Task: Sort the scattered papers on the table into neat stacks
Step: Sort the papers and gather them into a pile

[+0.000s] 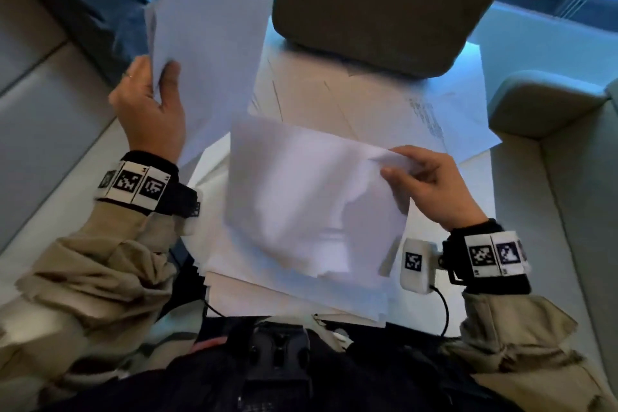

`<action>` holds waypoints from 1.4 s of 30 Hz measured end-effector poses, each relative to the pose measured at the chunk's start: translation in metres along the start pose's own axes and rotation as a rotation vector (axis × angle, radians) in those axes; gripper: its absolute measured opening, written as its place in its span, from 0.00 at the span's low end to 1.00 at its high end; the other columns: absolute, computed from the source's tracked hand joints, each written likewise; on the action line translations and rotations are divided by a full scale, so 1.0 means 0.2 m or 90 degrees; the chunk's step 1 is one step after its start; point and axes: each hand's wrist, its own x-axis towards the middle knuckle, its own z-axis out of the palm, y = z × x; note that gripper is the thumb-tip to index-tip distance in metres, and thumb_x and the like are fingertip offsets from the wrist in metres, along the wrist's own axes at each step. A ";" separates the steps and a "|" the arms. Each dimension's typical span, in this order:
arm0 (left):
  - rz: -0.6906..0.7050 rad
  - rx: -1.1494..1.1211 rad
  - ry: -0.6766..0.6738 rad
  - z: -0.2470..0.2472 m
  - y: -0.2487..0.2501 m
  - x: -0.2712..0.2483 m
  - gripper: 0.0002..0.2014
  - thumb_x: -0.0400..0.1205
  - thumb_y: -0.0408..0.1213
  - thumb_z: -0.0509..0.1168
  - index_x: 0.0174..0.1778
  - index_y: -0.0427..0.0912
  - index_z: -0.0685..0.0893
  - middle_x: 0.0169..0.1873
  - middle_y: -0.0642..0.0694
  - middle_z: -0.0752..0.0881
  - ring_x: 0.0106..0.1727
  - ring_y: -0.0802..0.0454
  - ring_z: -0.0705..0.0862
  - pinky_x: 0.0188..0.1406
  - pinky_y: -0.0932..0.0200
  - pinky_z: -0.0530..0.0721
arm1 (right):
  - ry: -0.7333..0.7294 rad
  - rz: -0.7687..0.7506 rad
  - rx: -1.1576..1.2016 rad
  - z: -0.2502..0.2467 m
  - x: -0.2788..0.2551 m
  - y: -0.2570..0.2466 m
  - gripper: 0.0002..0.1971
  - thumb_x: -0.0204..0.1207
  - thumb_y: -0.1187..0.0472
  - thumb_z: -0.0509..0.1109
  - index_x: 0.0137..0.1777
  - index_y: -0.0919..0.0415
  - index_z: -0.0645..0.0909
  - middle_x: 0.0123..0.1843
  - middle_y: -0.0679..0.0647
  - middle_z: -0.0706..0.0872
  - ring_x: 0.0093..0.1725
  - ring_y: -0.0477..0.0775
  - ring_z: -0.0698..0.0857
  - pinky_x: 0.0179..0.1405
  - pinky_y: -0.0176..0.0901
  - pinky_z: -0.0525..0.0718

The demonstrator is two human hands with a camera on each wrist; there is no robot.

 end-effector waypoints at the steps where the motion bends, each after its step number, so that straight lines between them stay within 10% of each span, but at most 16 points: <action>1: -0.003 -0.008 0.002 -0.01 0.00 0.00 0.13 0.86 0.43 0.61 0.41 0.41 0.85 0.37 0.29 0.85 0.39 0.40 0.81 0.36 0.53 0.76 | 0.020 0.045 0.005 0.00 -0.02 0.06 0.11 0.75 0.71 0.72 0.47 0.51 0.84 0.34 0.39 0.88 0.34 0.37 0.84 0.36 0.30 0.82; 7: 0.034 -0.038 -0.011 -0.04 0.04 -0.07 0.17 0.85 0.38 0.62 0.42 0.23 0.83 0.34 0.28 0.84 0.35 0.43 0.77 0.34 0.51 0.74 | 0.020 0.302 -0.224 0.03 -0.13 0.62 0.09 0.73 0.62 0.74 0.51 0.51 0.84 0.51 0.55 0.88 0.53 0.59 0.86 0.60 0.55 0.83; 13: 0.023 -0.066 -0.051 -0.01 0.16 -0.16 0.14 0.83 0.34 0.64 0.41 0.23 0.83 0.32 0.28 0.84 0.35 0.41 0.80 0.34 0.52 0.75 | 0.027 0.316 -0.390 0.15 -0.11 0.64 0.27 0.75 0.57 0.73 0.73 0.60 0.73 0.70 0.58 0.78 0.66 0.59 0.79 0.68 0.49 0.75; 20: -0.163 -0.235 -0.099 0.03 0.34 -0.27 0.16 0.85 0.31 0.59 0.65 0.25 0.76 0.57 0.49 0.78 0.58 0.64 0.77 0.58 0.85 0.67 | 0.142 0.391 0.244 0.39 0.03 0.47 0.55 0.56 0.42 0.83 0.79 0.60 0.58 0.70 0.61 0.76 0.64 0.57 0.81 0.63 0.56 0.83; 25: -0.273 -0.244 -0.158 0.05 0.28 -0.37 0.21 0.85 0.32 0.60 0.73 0.30 0.68 0.60 0.53 0.76 0.58 0.70 0.74 0.59 0.86 0.67 | 0.191 0.364 0.353 0.38 0.01 0.45 0.09 0.75 0.61 0.74 0.50 0.58 0.77 0.37 0.52 0.84 0.34 0.48 0.86 0.40 0.48 0.89; 32: -0.346 -0.133 -0.298 0.00 -0.01 -0.48 0.34 0.77 0.30 0.69 0.77 0.40 0.62 0.44 0.49 0.83 0.32 0.62 0.80 0.43 0.67 0.78 | 0.222 0.397 0.258 0.20 -0.15 0.63 0.15 0.79 0.70 0.66 0.65 0.62 0.76 0.50 0.58 0.86 0.46 0.58 0.86 0.35 0.44 0.87; 36: -0.389 -0.049 -0.480 -0.03 -0.16 -0.55 0.27 0.78 0.28 0.67 0.73 0.38 0.70 0.59 0.45 0.85 0.44 0.49 0.84 0.52 0.65 0.76 | 0.190 0.449 0.230 0.14 -0.26 0.73 0.16 0.79 0.70 0.66 0.66 0.65 0.76 0.47 0.57 0.86 0.42 0.57 0.85 0.32 0.41 0.88; 42: -0.354 0.128 -0.772 -0.08 -0.28 -0.69 0.22 0.74 0.35 0.73 0.65 0.40 0.80 0.49 0.44 0.86 0.43 0.49 0.83 0.52 0.62 0.78 | 0.007 0.517 0.002 0.15 -0.30 0.77 0.16 0.78 0.67 0.69 0.65 0.69 0.78 0.49 0.61 0.86 0.45 0.59 0.85 0.42 0.48 0.88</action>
